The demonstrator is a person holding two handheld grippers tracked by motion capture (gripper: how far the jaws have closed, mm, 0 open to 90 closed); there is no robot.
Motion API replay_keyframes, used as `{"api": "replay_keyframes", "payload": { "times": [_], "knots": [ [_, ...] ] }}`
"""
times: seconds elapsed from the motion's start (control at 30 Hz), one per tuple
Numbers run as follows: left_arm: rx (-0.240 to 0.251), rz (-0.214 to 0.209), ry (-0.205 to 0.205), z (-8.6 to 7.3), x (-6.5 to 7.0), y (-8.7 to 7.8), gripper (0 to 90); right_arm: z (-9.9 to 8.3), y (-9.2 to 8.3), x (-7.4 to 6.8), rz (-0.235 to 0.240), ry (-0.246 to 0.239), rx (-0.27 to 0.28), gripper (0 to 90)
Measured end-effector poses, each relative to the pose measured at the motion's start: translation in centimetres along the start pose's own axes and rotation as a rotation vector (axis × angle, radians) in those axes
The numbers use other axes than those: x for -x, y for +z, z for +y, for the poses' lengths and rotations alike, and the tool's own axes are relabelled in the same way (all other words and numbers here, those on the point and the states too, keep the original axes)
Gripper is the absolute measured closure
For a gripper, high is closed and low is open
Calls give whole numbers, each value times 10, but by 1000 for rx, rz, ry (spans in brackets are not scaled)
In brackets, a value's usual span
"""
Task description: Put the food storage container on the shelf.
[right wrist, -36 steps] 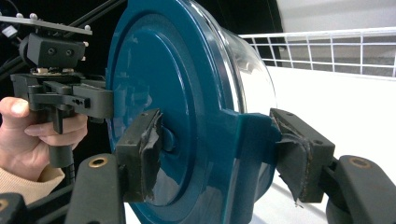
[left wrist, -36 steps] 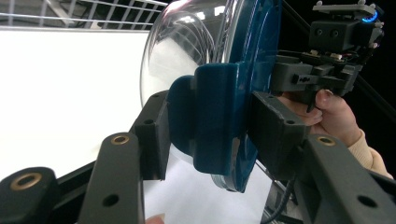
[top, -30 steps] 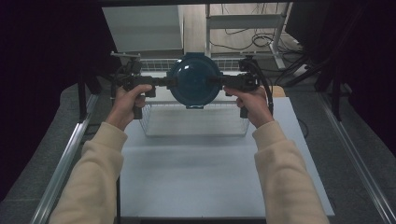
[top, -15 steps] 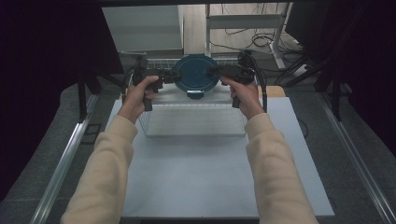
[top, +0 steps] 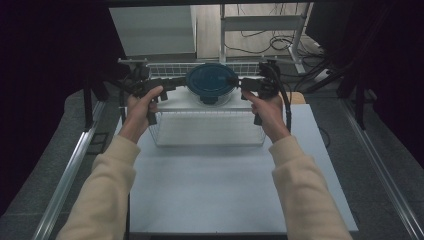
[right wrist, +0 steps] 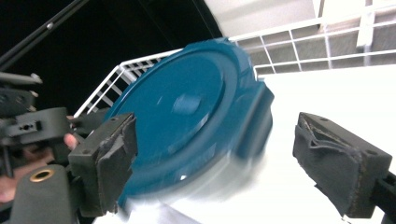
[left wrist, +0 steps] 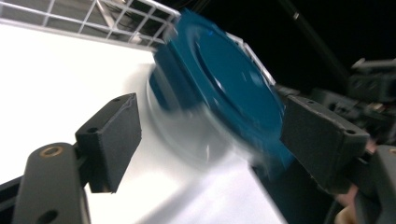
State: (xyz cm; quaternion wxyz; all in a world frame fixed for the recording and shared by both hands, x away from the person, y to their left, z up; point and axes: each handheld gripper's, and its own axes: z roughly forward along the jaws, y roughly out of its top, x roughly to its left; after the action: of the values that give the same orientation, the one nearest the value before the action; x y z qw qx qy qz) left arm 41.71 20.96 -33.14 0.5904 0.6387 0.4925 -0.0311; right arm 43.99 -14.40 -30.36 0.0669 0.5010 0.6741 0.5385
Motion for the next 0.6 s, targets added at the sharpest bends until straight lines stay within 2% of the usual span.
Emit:
{"api": "replay_keyframes", "payload": {
  "times": [0.1,0.13,0.17,0.2,0.23,0.27,0.3,0.37,0.43,0.5,0.6],
  "knots": [
    [-5,17,87,-26,15,-20,187,-20,-26,-4,22,-77,4,130],
    [-7,20,132,-46,22,-32,186,-39,-45,-5,33,-138,-1,130],
    [-7,20,132,-46,22,-32,187,-39,-45,-5,33,-138,-1,130],
    [-10,22,143,-54,23,-36,187,-47,-52,-6,36,-167,-6,130],
    [-15,34,161,-69,26,-41,189,-54,-58,-7,39,-188,-5,132],
    [-22,33,172,-78,27,-44,196,-74,-73,-8,53,-245,-8,137],
    [-34,29,176,-90,27,-48,196,-74,-73,-8,53,-245,-8,137],
    [-42,19,190,-117,27,-55,203,-97,-85,-6,69,-271,-28,139],
    [-62,12,202,-139,24,-60,204,-124,-96,0,61,-281,-38,146],
    [-81,32,207,-159,20,-65,207,-146,-104,5,61,-275,-51,152],
    [-103,49,192,-182,13,-68,215,-174,-112,13,21,-293,-72,160]
  ]
}}
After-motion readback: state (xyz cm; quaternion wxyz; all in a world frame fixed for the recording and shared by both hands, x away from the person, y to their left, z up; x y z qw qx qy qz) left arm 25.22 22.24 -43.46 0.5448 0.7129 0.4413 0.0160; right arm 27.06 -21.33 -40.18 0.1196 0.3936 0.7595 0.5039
